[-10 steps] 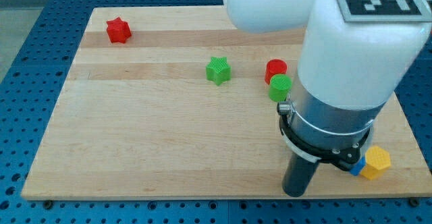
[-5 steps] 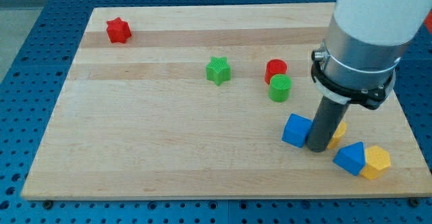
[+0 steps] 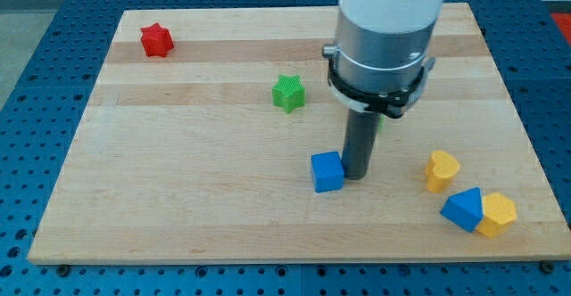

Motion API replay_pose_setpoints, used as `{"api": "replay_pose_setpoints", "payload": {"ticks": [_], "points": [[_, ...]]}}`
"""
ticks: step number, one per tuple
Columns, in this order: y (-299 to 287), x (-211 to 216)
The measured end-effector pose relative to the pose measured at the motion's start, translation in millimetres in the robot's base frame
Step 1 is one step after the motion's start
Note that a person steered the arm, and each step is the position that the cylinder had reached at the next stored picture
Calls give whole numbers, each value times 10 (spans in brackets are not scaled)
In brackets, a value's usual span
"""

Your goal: Slide the blue cube to the top center

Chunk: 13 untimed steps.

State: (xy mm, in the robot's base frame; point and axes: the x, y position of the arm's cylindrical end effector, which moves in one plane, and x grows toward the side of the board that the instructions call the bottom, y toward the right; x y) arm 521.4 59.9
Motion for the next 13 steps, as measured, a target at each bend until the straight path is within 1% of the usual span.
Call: {"api": "replay_pose_setpoints", "payload": {"ticks": [1, 2, 3, 5, 7, 8, 9, 10, 11, 12, 13], "points": [[-68, 2], [-15, 102], [-17, 103], [-291, 80], [-734, -67], [-750, -77], [-1046, -77], [-1044, -50], [-808, 300], [-953, 455], [-1422, 492]]}}
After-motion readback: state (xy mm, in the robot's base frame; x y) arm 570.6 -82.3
